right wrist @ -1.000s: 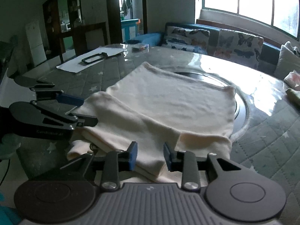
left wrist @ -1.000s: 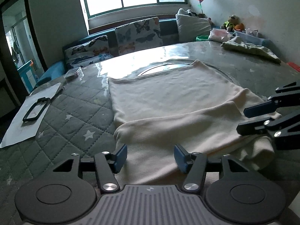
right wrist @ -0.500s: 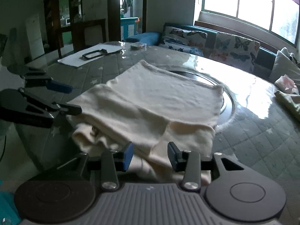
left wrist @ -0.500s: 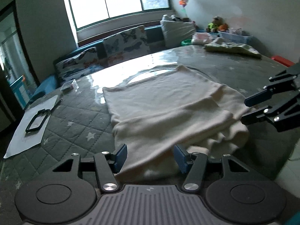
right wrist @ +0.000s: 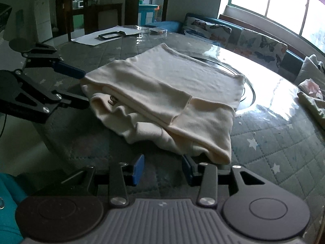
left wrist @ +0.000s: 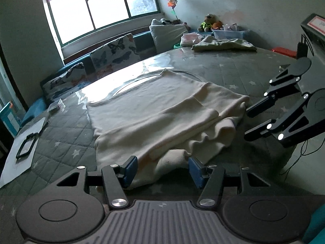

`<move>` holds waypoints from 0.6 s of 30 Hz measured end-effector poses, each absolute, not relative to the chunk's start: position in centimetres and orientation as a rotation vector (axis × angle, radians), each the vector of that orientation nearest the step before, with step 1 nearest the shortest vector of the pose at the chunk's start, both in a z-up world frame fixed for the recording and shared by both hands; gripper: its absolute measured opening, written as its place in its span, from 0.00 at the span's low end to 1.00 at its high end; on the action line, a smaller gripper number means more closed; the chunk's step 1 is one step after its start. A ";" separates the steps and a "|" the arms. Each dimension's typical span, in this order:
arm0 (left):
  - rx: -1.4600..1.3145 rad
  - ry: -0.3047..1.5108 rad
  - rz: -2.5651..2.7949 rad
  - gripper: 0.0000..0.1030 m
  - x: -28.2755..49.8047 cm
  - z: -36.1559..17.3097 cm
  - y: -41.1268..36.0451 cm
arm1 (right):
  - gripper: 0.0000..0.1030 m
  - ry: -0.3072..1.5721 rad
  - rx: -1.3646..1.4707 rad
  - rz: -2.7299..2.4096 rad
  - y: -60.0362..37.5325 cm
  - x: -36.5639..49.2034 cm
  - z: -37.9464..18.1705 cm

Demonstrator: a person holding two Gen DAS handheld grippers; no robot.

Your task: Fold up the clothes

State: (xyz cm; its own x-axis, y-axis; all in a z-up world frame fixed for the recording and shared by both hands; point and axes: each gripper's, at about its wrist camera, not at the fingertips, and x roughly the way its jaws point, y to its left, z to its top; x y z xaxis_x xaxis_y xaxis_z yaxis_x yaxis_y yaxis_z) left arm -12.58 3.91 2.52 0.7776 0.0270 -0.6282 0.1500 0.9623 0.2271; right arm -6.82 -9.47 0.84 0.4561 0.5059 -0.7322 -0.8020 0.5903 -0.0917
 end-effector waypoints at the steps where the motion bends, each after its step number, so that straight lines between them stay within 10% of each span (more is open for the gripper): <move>1: 0.273 0.681 -0.069 0.57 -12.4 2.4 3.8 | 0.42 0.718 -0.467 0.845 -9.4 -6.8 0.8; 11: 0.257 0.699 -0.087 0.33 -11.8 2.0 3.5 | 0.45 0.681 -0.501 0.862 -8.4 -6.9 0.3; 18: 0.238 0.705 -0.088 0.35 -11.8 2.3 3.6 | 0.47 0.678 -0.499 0.868 -8.3 -6.9 0.3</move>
State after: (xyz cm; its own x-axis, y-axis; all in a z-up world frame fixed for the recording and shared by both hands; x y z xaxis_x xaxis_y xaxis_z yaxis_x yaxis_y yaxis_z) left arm -11.80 3.62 2.35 0.7592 0.0003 -0.6509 0.1601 0.9692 0.1872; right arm -6.90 -8.33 0.28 0.4642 0.5219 -0.7156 -0.8209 0.5570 -0.1263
